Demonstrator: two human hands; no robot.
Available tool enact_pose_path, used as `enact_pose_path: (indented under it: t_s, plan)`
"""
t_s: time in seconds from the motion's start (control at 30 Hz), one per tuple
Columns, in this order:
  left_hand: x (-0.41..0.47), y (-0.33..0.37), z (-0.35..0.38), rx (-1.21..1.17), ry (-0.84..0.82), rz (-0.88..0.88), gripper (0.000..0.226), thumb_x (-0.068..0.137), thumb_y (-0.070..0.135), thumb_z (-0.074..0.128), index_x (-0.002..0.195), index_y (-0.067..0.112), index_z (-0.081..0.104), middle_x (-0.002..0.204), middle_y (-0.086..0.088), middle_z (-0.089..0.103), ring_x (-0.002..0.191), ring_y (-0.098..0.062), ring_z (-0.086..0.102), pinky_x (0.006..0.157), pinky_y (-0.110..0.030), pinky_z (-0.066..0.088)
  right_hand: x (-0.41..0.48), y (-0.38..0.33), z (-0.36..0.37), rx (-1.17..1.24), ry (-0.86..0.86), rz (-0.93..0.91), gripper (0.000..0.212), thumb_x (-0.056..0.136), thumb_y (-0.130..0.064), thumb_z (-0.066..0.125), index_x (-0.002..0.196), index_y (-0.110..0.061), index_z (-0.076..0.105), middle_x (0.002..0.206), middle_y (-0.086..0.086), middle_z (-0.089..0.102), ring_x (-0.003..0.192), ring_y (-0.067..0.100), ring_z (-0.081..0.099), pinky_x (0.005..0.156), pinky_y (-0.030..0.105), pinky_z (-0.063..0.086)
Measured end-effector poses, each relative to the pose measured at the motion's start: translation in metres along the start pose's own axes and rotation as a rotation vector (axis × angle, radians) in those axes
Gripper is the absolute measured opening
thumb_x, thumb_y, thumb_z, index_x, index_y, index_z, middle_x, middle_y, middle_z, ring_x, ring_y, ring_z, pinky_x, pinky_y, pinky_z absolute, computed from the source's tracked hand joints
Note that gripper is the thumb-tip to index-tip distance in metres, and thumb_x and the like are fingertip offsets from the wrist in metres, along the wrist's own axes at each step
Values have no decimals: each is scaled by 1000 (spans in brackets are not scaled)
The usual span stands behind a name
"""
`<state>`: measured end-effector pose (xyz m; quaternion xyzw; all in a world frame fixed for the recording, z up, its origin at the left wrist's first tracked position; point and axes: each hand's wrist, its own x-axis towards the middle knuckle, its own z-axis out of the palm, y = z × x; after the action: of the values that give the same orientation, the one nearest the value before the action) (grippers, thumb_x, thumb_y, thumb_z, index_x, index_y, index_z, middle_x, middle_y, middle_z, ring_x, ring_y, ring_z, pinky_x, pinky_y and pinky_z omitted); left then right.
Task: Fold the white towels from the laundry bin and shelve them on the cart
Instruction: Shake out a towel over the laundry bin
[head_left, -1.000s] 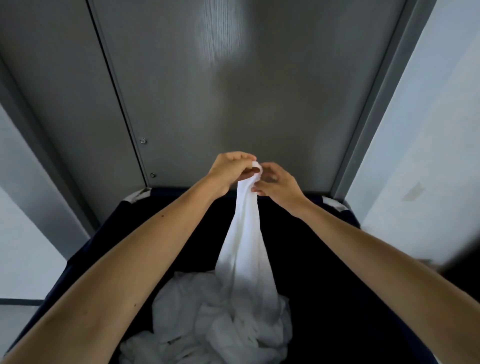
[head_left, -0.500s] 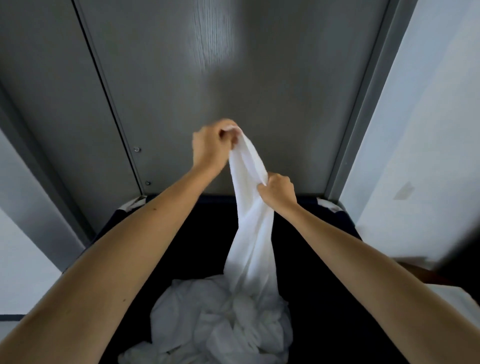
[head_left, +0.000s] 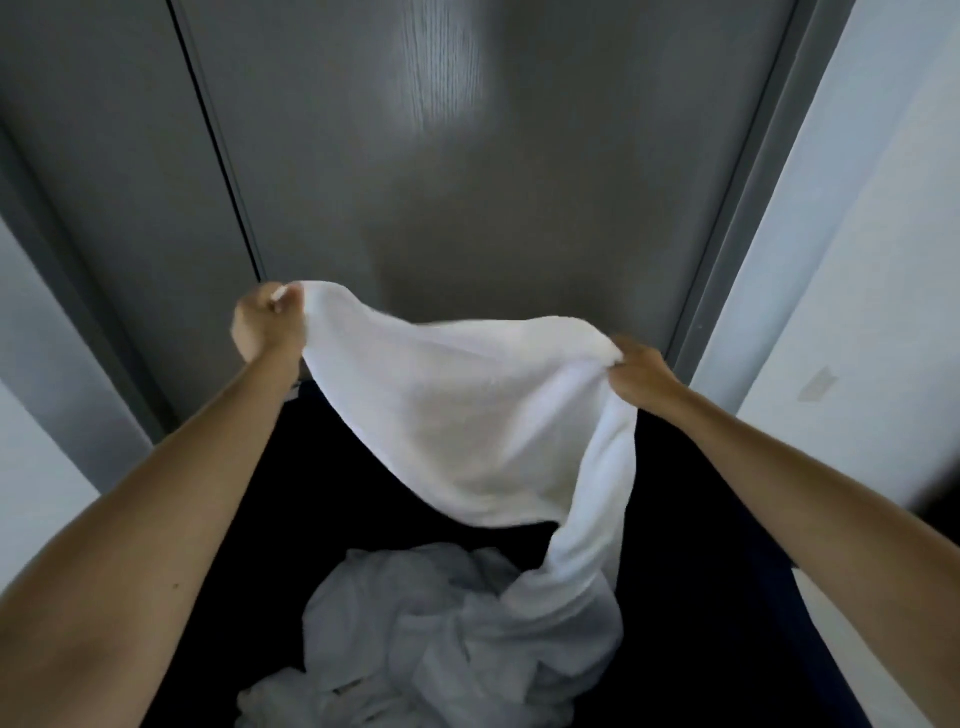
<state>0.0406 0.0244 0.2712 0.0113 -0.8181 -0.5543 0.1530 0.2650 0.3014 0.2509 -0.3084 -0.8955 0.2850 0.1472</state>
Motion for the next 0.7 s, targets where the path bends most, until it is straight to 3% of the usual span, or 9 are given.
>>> enact_pose_path:
  t_s: [0.07, 0.13, 0.23, 0.37, 0.47, 0.57, 0.7]
  plan:
    - [-21, -2, 14, 70, -98, 97, 32, 93, 26, 50, 112, 6, 66, 117, -24, 57, 114, -36, 50, 100, -38, 38, -5, -13, 6, 4, -157, -12, 32, 91, -5, 36, 120, -11, 48, 121, 15, 53, 110, 31, 50, 86, 33, 39]
    - [-41, -2, 26, 60, -182, 165, 28, 94, 23, 49, 108, 6, 66, 111, -20, 60, 112, -32, 51, 102, -36, 34, -7, -18, 16, -5, -242, -19, 12, 91, -8, 36, 98, -15, 42, 99, 7, 52, 95, 24, 47, 70, 32, 37]
    - [-59, 0, 39, -52, -316, 145, 21, 95, 22, 46, 103, 10, 61, 91, -10, 60, 93, -26, 57, 76, -29, 40, -7, -22, 20, 64, -230, -31, 12, 88, -14, 48, 90, -16, 37, 78, -4, 43, 81, 20, 43, 56, 26, 31]
    - [-81, 11, 47, -11, -495, 244, 17, 96, 24, 48, 99, 13, 61, 88, -1, 58, 80, -17, 51, 66, -24, 35, -4, -38, 10, 101, -218, -107, 26, 80, -23, 65, 80, -22, 39, 79, -5, 41, 70, 13, 39, 57, 25, 31]
    - [-108, 18, 53, -17, -769, 335, 20, 90, 29, 61, 106, 17, 64, 94, 5, 60, 86, -9, 52, 70, -21, 39, -6, -54, 14, 105, -192, -187, 12, 83, -13, 56, 81, -17, 46, 77, -6, 45, 76, 15, 43, 61, 23, 34]
    - [-133, 20, 65, 87, -1065, 383, 31, 84, 36, 67, 112, 25, 61, 97, 7, 62, 84, -6, 57, 69, -18, 41, -12, -71, 25, 157, -196, -297, 22, 85, -7, 49, 71, -24, 43, 72, -10, 45, 71, 9, 43, 62, 22, 35]
    - [-134, 23, 64, -89, -956, 279, 14, 88, 32, 63, 95, 21, 67, 82, 4, 66, 72, -5, 58, 63, -18, 45, -13, -73, 23, 307, -233, -311, 22, 86, -14, 60, 81, -28, 44, 82, -9, 52, 77, 7, 48, 67, 20, 39]
